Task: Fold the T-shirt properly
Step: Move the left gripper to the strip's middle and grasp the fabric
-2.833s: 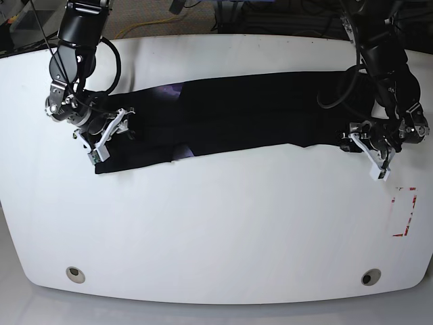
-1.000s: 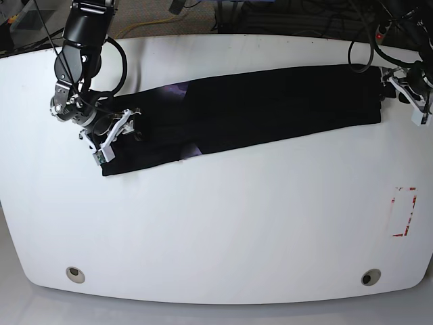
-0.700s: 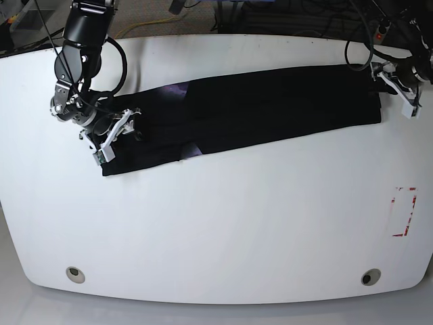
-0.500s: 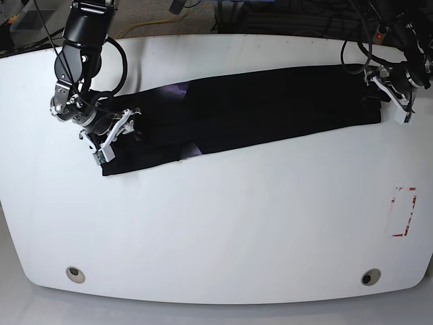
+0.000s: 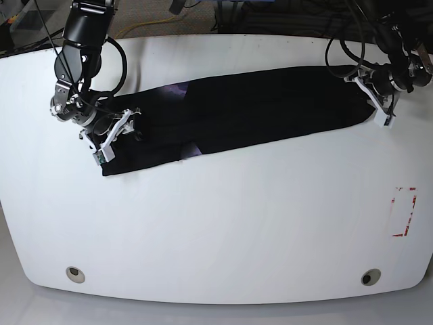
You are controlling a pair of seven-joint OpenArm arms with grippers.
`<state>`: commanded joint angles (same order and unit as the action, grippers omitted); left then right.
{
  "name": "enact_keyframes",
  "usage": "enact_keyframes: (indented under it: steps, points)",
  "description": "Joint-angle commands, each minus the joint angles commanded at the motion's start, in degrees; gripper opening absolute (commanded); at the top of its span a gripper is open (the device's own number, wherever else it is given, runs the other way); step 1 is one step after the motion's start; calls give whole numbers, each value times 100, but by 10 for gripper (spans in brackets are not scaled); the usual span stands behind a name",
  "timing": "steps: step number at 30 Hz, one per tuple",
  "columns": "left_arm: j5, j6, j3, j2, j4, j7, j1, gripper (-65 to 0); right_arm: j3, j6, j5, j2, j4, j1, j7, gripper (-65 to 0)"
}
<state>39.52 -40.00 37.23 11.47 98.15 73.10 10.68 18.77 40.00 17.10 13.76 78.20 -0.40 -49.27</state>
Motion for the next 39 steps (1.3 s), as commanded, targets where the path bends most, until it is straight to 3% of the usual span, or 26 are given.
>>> enact_keyframes:
  steps: [5, 13, 21, 28, 31, 34, 36, 39]
  points:
    - [44, 0, -387, 0, 1064, 9, 53, -586, 0, 0, 0, -9, 0, 0, 0, -235]
    - [44, 0, -1987, -26, 1345, 9, -281, -583, -9, 0, -9, -9, 0, -9, 0, -235]
    - [-413, 0, -2910, -914, 1073, 9, -765, -582, -9, 0, -9, -9, -9, -9, 0, -235]
    - [-1178, 0, -3420, -1354, 316, 0, -1125, -578, -18, 0, 18, -9, -9, -9, -9, -235]
    - [-1407, 0, -3569, -1380, 88, 9, -1196, -475, -18, 0, 18, -9, -9, 0, -9, -235]
    - [-1415, 0, -3710, -1503, 79, -9, -1213, -283, -18, 0, 9, -9, -9, 0, -9, -235]
    - [-1415, 0, -3710, -1679, 97, 9, -1222, -233, -18, 0, 9, -9, -9, 0, -9, -235]
    - [-1415, 0, -3859, -1855, 413, 9, -1231, -224, -18, 0, -9, -9, -9, 0, -9, -235]
